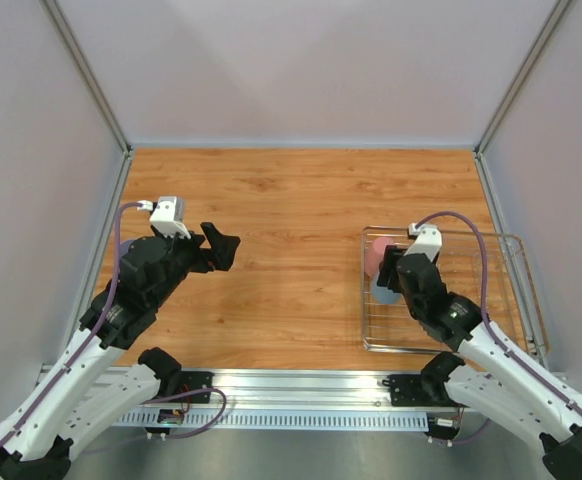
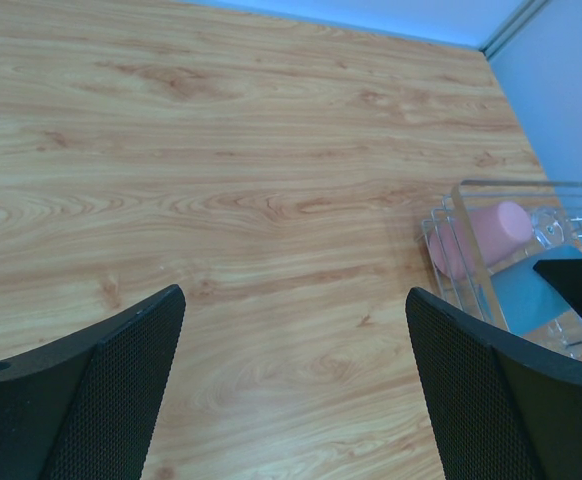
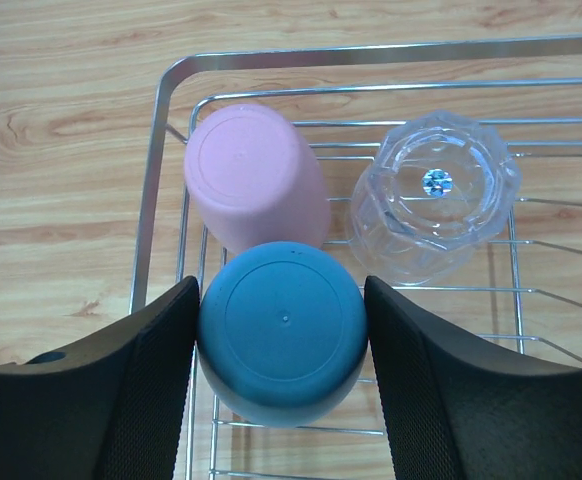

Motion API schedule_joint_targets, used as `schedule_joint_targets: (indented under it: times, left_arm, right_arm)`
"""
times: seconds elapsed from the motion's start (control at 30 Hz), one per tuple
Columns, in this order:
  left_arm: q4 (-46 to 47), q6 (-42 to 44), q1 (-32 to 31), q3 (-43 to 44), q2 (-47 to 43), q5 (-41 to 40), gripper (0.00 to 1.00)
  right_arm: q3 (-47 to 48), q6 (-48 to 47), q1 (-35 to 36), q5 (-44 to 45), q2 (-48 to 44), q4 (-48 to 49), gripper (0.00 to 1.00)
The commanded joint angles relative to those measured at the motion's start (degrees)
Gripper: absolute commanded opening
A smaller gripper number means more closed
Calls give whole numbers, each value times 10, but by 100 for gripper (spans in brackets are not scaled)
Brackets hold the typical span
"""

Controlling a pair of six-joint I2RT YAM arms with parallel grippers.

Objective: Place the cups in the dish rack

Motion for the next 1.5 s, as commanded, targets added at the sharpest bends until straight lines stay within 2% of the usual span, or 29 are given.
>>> schedule_joint_targets:
  times: [0.0, 0.13, 0.3, 0.77, 1.0, 1.3, 1.47]
  left_arm:
    - [18, 8, 1, -5, -2, 9, 100]
    - [16, 11, 1, -5, -6, 6, 100]
    - [18, 12, 2, -9, -6, 4, 100]
    - [18, 15, 2, -10, -1, 0, 100]
    - [13, 13, 2, -7, 13, -8, 100]
    - [14, 17, 1, -3, 18, -9, 100]
    - [-18, 11, 1, 19, 36, -36, 100]
  right_arm:
    - [-29, -6, 42, 77, -19, 73, 33]
    - [-47, 17, 100, 144, -20, 69, 32]
    - [-67, -3, 124, 205, -27, 108, 29]
    - [-121, 4, 132, 199, -5, 185, 29]
    - [-126, 28, 135, 185, -1, 169, 34]
    - [-113, 27, 138, 174, 19, 151, 68]
    - [-65, 56, 138, 153, 1, 71, 100]
